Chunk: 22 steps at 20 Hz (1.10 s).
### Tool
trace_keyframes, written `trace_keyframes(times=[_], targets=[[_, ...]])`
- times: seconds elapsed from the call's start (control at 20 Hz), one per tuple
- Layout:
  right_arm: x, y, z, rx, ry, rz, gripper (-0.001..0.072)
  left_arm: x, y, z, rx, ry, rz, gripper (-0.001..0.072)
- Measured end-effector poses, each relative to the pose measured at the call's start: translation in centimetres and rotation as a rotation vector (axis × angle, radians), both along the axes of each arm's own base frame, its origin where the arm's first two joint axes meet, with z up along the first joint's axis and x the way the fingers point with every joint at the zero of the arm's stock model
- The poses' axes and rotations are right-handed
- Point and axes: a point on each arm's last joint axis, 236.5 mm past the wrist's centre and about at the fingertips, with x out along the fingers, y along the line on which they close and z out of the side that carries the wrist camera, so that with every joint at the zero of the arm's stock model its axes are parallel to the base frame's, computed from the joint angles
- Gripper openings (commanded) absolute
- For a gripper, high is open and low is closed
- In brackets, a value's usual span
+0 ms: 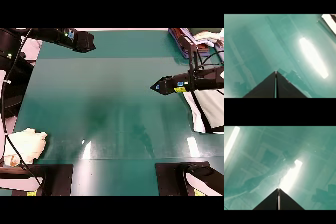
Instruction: Fold the shirts.
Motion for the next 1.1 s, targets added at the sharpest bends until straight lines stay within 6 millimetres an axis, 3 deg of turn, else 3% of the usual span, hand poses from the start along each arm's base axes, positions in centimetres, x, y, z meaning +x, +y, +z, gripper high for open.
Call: trace_keyframes(times=[0.45, 0.8, 0.9, 1.1], targets=[[0.1, 0.0, 0.2, 0.003, -0.009, -0.003, 0.0015, 0.0, 0.0, 0.0, -0.001, -0.002, 0.001, 0.0027], [-0.1, 0.1, 0.1, 0.001, -0.004, 0.002, 0.0015, 0.9, 0.1, 1.2, -0.034, -0.047, 0.024, 0.0026], [-0.1, 0.1, 0.1, 0.0, -0.003, 0.002, 0.0015, 0.5, 1.6, 1.7, -0.017, -0.044, 0.04, 0.0026], [-0.1, 0.1, 0.1, 0.0, -0.004, 0.002, 0.0015, -2.5, 8.1, 1.4, 0.123, 0.005, 0.096, 0.0026]])
